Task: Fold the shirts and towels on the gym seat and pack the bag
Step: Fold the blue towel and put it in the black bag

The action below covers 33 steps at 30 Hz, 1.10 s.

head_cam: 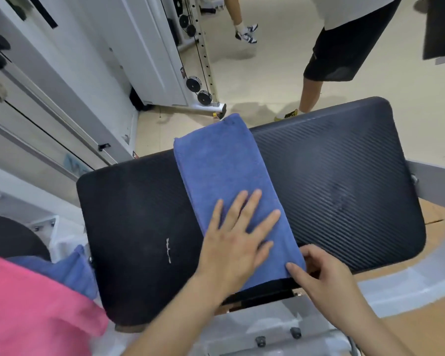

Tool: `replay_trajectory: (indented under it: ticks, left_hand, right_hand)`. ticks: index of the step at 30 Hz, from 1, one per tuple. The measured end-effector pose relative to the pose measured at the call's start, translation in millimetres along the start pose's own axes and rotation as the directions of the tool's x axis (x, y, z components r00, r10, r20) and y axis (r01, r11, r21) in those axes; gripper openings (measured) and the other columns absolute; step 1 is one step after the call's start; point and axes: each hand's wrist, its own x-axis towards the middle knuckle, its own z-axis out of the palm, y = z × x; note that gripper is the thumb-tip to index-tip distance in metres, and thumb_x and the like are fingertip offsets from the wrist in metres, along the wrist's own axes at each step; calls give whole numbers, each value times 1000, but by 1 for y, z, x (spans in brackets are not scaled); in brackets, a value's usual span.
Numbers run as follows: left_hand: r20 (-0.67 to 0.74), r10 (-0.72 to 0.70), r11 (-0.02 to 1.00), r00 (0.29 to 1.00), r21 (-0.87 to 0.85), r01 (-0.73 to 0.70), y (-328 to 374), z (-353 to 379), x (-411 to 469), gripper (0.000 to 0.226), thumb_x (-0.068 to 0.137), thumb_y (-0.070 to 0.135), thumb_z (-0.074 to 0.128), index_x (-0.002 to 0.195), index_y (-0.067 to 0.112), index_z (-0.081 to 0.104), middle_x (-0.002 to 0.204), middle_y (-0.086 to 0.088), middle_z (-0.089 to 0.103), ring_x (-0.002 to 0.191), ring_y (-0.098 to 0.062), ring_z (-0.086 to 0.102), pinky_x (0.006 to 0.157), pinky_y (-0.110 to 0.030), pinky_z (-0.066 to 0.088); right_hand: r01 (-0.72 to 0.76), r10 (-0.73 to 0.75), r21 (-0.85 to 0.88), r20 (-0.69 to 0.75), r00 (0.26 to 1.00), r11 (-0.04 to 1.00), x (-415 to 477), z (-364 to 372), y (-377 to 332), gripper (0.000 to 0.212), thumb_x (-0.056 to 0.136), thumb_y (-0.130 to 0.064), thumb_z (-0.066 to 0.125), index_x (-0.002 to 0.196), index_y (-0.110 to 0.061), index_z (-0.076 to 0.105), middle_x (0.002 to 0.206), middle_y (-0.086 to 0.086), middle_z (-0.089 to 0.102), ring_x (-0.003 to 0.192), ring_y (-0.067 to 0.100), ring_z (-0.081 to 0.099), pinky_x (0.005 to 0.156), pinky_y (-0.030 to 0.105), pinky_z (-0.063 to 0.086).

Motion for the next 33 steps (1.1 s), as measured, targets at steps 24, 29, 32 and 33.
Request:
replay_trajectory:
  ticks: [24,29,32,33]
  left_hand:
    - [185,-208,923,960,-289,256,56,-17,-67,45,80,29,43,114,18,70,118,6,69,109,-13,65,92,-27,46]
    - [373,-126,886,919,-374,274,67,-31,-89,33,71,33,42,92,34,67,76,18,68,65,-3,63,60,-16,44]
    - [448,-107,860,888,-406,309,65,-36,-96,36,73,37,39,95,38,68,79,20,70,64,0,65,48,-13,47]
    - [467,-109,845,877,-420,329,62,-40,-95,39,77,36,38,103,37,67,89,19,71,74,0,67,56,-13,50]
  right_hand:
    - [592,-684,-551,50,728,589,6,-12,-27,29,87,-16,49,110,-15,66,109,5,64,97,30,63,66,42,58]
    - [699,-740,-647,302,601,304,31,20,1,53,94,-28,48,144,-12,43,154,10,36,142,27,33,110,44,35]
    - [703,-671,-664,404,622,253,32,29,25,61,97,-42,41,151,-14,31,159,8,24,147,24,23,111,47,30]
    - [702,-658,-668,417,627,246,33,29,27,62,98,-43,39,151,-14,30,160,7,23,147,23,22,112,47,28]
